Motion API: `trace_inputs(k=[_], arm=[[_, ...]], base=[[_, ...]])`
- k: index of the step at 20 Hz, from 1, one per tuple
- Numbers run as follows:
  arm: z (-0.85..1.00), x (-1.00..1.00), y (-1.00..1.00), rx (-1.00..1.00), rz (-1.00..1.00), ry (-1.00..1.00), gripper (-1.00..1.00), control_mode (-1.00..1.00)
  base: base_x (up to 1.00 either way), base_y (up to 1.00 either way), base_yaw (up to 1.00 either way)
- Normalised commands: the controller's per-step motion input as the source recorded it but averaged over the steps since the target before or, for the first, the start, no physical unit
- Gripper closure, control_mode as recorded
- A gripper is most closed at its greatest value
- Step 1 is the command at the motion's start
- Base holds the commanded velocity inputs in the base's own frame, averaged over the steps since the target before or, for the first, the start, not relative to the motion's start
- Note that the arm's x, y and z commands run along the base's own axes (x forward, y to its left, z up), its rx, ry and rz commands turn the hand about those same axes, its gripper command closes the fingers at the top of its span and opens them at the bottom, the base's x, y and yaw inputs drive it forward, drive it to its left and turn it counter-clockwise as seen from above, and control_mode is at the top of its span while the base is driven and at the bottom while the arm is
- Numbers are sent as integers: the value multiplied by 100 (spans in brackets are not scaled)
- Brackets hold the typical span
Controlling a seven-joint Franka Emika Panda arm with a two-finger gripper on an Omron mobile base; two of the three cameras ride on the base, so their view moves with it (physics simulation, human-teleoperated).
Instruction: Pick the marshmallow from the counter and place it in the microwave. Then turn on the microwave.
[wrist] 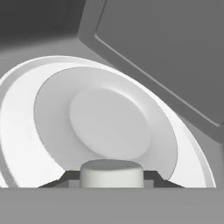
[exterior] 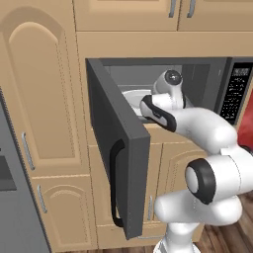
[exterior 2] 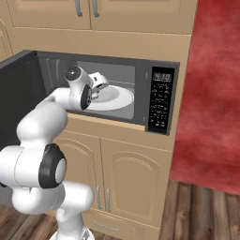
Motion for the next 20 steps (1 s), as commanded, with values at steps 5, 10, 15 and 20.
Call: trace_inputs(k=[5,10,15,20], arm=[[-1,19,1,0,0,0,100,-100],[0,19,1,0,0,0,100,-100],[-2,16,1,0,0,0,100,-100],[-8,13,2,0,0,0,-100,-100]], base=[[0,0,0],[0,0,0],[0,0,0],[0,0,0]])
